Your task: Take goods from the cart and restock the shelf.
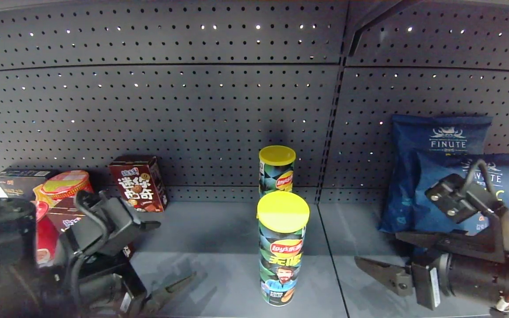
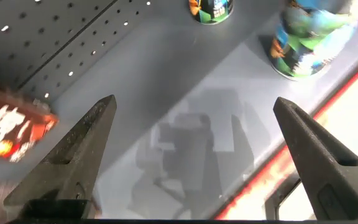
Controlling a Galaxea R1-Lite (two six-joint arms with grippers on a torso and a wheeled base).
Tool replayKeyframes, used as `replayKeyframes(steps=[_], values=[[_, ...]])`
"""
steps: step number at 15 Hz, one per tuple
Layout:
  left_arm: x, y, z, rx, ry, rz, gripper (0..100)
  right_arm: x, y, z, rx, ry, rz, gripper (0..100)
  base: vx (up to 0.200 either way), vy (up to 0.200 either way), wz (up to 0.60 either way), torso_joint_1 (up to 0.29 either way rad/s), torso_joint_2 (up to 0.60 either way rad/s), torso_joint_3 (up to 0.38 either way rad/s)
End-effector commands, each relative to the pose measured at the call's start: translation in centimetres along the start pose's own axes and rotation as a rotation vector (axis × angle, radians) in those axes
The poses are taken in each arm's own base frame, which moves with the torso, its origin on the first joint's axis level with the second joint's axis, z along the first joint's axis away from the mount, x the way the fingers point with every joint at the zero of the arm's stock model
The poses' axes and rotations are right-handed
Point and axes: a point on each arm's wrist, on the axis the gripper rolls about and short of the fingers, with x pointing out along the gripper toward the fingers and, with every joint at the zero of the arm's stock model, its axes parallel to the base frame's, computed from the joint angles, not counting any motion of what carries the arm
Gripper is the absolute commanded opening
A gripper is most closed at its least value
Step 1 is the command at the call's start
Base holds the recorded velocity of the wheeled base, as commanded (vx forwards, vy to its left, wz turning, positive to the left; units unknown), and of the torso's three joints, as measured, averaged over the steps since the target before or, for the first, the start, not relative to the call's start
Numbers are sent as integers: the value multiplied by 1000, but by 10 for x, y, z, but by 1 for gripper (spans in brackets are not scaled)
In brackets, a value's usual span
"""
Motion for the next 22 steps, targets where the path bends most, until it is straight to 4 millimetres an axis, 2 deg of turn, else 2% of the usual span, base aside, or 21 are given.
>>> replayKeyframes(steps=[1, 3, 5, 8, 11, 13, 14, 15, 19, 22], values=[[-43, -11, -21, -10, -62, 40, 100, -37, -17, -9, 40, -94, -34, 100, 0, 0, 0, 0, 0, 0], [-69, -9, -36, -42, -75, 134, 100, -57, -33, -22, 83, -142, -112, 100, 0, 0, 0, 0, 0, 0], [-80, -6, -37, -83, -104, 202, 100, -68, -44, -29, 118, -172, -191, 100, 0, 0, 0, 0, 0, 0], [-101, 3, -39, -128, -145, 413, 100, -103, -62, -37, 199, -286, -412, 100, 0, 0, 0, 0, 0, 0], [-116, -3, -47, -136, -168, 510, 100, -126, -58, -58, 203, -370, -470, 100, 0, 0, 0, 0, 0, 0], [-127, -20, -64, -129, -189, 538, 100, -137, -51, -95, 100, -380, -511, 100, 0, 0, 0, 0, 0, 0], [-129, -25, -71, -128, -193, 541, 100, -138, -50, -102, 86, -386, -517, 100, 0, 0, 0, 0, 0, 0], [-136, -39, -88, -119, -225, 554, 100, -141, -48, -118, 79, -411, -544, 100, 0, 0, 0, 0, 0, 0], [-163, -72, -115, -206, -274, 573, 100, -155, -37, -161, 82, -432, -582, 100, 0, 0, 0, 0, 0, 0], [-161, -77, -125, -203, -282, 624, 100, -154, -36, -162, 71, -470, -569, 100, 0, 0, 0, 0, 0, 0]])
